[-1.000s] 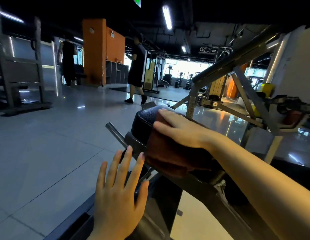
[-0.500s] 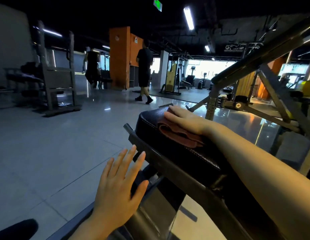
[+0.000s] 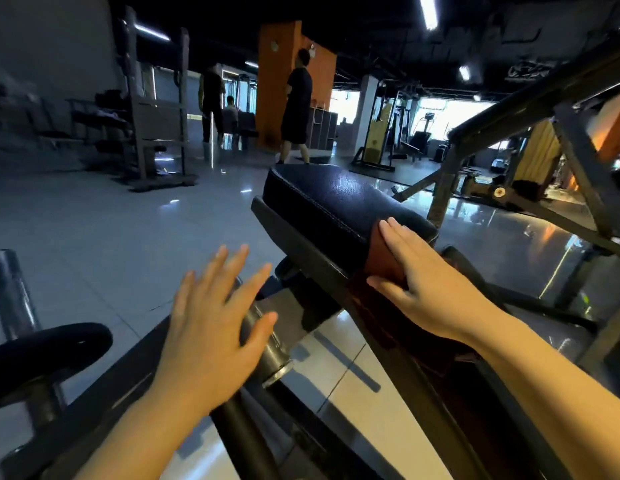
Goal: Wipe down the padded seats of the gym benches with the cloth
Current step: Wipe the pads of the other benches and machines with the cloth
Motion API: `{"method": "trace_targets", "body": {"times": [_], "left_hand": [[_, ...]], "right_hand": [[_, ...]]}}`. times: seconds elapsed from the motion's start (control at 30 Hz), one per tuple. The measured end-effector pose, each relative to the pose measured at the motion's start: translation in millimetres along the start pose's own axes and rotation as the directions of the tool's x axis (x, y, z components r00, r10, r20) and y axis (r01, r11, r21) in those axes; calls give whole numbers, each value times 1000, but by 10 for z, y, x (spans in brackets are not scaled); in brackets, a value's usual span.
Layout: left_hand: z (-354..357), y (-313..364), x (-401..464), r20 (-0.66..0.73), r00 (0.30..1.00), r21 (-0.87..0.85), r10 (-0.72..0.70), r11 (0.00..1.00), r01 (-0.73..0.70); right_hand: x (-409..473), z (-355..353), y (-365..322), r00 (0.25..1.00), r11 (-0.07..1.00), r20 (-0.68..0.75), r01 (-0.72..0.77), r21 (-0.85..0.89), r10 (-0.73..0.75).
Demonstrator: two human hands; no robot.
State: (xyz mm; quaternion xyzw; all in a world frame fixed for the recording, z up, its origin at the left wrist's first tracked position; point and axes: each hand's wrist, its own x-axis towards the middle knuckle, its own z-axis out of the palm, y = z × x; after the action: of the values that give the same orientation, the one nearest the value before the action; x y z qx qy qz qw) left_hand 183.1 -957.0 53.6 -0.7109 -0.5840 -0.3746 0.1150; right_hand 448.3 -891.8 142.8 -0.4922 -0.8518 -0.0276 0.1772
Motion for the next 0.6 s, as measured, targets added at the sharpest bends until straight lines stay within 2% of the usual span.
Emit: {"method": "trace_targets", "body": {"times": [0.07, 0.2, 0.3, 0.4, 0.47, 0.6], "left_hand": [[134, 153, -233, 18, 1000, 122, 2, 993, -4], [213, 241, -346, 27, 997, 228, -66, 972, 59], [222, 237, -351, 43, 997, 285, -68, 957, 53], [196, 249, -346, 28, 996, 295, -87, 953, 74], [174, 247, -348, 18, 996, 291, -91, 953, 82], [163, 326, -369, -12, 990, 269, -138, 954, 136]], "right_hand": [[-98, 43, -6, 998, 999, -46, -37, 8, 38], [140, 131, -132, 985, 989, -126, -131, -63, 122], [483, 122, -185, 979, 979, -116, -182, -96, 170], [649, 77, -227, 993, 981, -55, -113, -159, 106], [587, 50, -208, 1000, 986, -32, -4, -164, -2], [147, -33, -7, 987, 987, -27, 154, -53, -155]]}}
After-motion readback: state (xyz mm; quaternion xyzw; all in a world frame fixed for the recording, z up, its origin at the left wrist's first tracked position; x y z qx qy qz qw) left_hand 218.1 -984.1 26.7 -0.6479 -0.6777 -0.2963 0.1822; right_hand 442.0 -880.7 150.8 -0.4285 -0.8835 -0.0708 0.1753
